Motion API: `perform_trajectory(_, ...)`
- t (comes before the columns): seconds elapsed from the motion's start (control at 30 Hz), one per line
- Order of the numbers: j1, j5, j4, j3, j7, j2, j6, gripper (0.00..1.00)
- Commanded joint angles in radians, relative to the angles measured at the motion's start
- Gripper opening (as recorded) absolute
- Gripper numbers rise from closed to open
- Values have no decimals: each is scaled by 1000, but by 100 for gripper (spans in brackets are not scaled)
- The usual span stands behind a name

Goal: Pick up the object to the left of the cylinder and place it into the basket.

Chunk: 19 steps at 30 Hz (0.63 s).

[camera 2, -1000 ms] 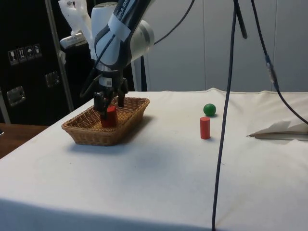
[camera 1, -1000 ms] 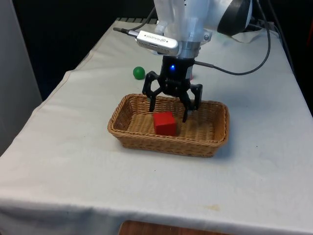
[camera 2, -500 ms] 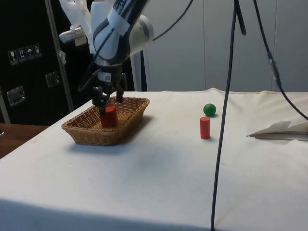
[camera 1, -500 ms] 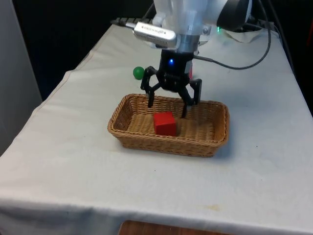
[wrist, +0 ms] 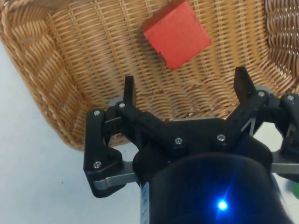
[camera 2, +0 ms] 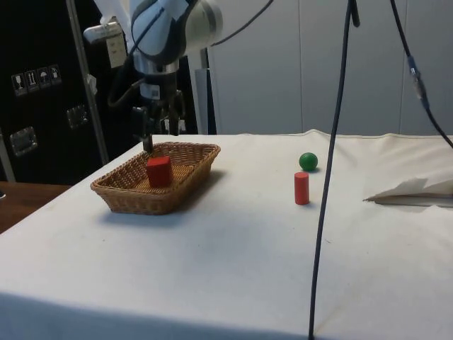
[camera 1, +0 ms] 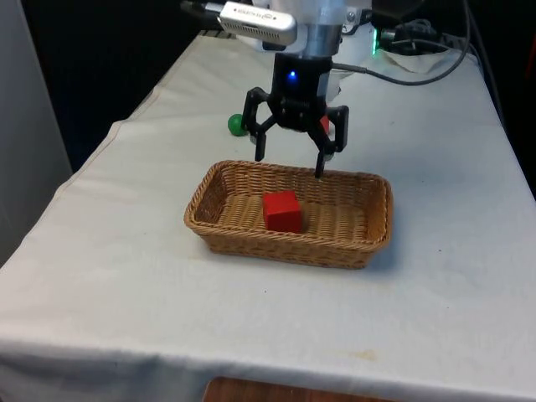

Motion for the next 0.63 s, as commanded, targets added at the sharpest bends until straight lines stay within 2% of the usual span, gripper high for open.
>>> perform_trajectory(0.0, 2, -5, 4, -4, 0, -9, -28, 100)
perform_trajectory(0.03, 1, 0, 2, -1, 0, -3, -10, 100)
perform_trajectory(0.07, 2, -5, 6, -5, 0, -12, -36, 100)
perform_trajectory(0.23, 3, -4, 20, -11, -4, -29, -89, 100)
perform_trajectory(0.27, 2, 0, 19, -9, -4, -23, -73, 100)
perform_trajectory(0.5, 1, -2, 43, -15, -7, -40, -160, 100)
perform_trajectory(0.6, 2, 0, 48, -17, -5, -37, -166, 100)
